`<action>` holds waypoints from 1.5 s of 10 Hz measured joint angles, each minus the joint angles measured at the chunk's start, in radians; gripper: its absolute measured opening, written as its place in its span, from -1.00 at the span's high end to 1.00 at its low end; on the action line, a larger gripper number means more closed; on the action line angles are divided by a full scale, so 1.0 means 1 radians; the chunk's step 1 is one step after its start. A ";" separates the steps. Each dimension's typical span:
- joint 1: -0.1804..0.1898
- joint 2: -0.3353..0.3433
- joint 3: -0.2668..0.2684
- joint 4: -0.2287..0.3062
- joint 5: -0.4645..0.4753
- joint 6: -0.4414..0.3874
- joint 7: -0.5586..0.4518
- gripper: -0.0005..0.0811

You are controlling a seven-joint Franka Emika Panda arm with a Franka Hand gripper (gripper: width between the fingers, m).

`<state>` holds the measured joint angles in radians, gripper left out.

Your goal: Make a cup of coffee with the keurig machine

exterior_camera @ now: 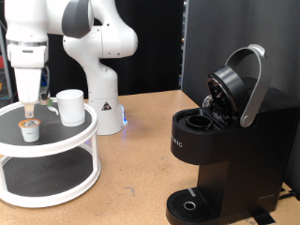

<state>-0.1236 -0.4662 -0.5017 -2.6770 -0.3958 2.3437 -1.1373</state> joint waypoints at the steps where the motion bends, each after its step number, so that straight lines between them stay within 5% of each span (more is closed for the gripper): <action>1: -0.003 0.011 0.000 0.000 0.000 0.015 0.001 -0.98; 15: -0.018 0.095 -0.023 -0.060 -0.024 0.187 -0.003 -0.98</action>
<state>-0.1413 -0.3709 -0.5243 -2.7368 -0.4202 2.5309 -1.1399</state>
